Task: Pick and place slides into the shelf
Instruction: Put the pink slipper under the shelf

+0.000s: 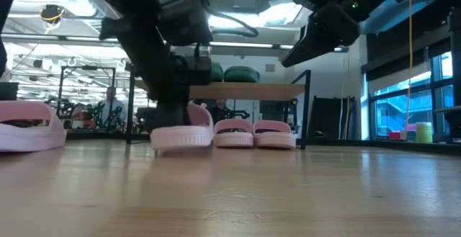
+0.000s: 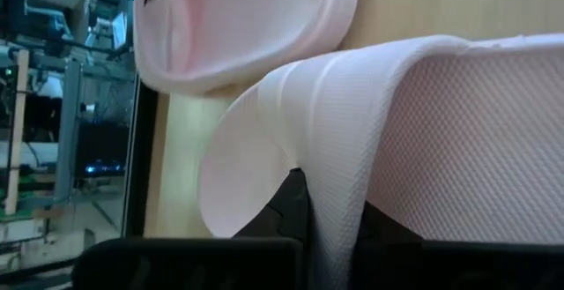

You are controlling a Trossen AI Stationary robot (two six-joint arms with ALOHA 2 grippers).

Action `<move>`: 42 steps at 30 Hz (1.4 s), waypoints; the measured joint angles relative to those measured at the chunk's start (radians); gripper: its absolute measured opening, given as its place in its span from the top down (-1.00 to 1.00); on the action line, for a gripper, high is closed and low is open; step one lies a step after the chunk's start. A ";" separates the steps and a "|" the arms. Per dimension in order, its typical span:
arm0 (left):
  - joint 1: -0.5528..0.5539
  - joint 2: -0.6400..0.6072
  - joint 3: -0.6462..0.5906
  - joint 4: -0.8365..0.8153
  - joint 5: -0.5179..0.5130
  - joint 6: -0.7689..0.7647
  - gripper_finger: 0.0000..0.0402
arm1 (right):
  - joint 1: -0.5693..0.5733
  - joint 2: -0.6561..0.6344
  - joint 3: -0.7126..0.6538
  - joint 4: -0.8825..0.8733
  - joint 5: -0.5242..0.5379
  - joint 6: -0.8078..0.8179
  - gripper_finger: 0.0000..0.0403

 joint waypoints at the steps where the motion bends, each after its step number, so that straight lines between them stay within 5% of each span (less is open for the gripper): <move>1: 0.005 0.010 0.001 0.012 0.000 0.013 0.99 | 0.000 0.000 0.000 -0.004 0.000 0.000 -0.10; 10: 0.046 0.027 0.001 0.021 -0.005 0.018 0.98 | 0.000 0.000 0.000 -0.004 0.000 0.002 -0.10; 42: 0.047 0.027 0.001 0.038 -0.001 0.071 0.30 | 0.000 0.000 0.000 -0.007 0.000 0.004 -0.10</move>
